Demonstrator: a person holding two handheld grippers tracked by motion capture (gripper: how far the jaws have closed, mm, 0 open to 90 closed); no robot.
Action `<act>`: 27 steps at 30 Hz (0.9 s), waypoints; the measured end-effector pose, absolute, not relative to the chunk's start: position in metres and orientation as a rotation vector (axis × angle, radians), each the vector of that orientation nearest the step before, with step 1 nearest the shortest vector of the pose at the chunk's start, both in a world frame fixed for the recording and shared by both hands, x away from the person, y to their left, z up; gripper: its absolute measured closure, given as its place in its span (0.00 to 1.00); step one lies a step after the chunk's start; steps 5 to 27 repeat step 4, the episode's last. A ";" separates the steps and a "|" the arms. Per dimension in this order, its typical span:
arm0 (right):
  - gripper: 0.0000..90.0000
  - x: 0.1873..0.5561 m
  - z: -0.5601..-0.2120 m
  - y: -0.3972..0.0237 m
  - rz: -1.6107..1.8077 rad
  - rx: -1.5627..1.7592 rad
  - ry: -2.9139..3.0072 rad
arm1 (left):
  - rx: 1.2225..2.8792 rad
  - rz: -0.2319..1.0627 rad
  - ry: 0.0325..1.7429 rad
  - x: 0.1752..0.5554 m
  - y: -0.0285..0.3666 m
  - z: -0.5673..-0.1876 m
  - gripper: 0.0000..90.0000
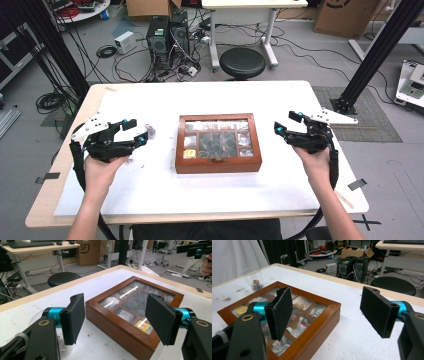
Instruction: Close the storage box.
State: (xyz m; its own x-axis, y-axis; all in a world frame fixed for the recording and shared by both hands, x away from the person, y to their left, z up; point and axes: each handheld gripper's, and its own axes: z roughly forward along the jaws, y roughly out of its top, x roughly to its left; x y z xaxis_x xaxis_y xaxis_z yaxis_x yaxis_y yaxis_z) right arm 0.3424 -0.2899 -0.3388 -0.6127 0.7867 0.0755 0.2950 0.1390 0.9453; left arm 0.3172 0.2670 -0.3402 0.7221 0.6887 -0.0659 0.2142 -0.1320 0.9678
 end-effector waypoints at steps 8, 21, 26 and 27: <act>0.27 0.344 -0.343 -0.288 1.473 1.038 1.969 | 1.688 0.484 0.735 0.317 0.268 -0.340 0.35; 0.27 0.344 -0.343 -0.288 1.473 1.038 1.969 | 1.688 0.484 0.735 0.317 0.268 -0.340 0.35; 0.27 0.344 -0.343 -0.288 1.473 1.038 1.969 | 1.688 0.484 0.735 0.317 0.268 -0.340 0.35; 0.27 0.344 -0.343 -0.288 1.473 1.038 1.969 | 1.688 0.484 0.735 0.317 0.268 -0.340 0.35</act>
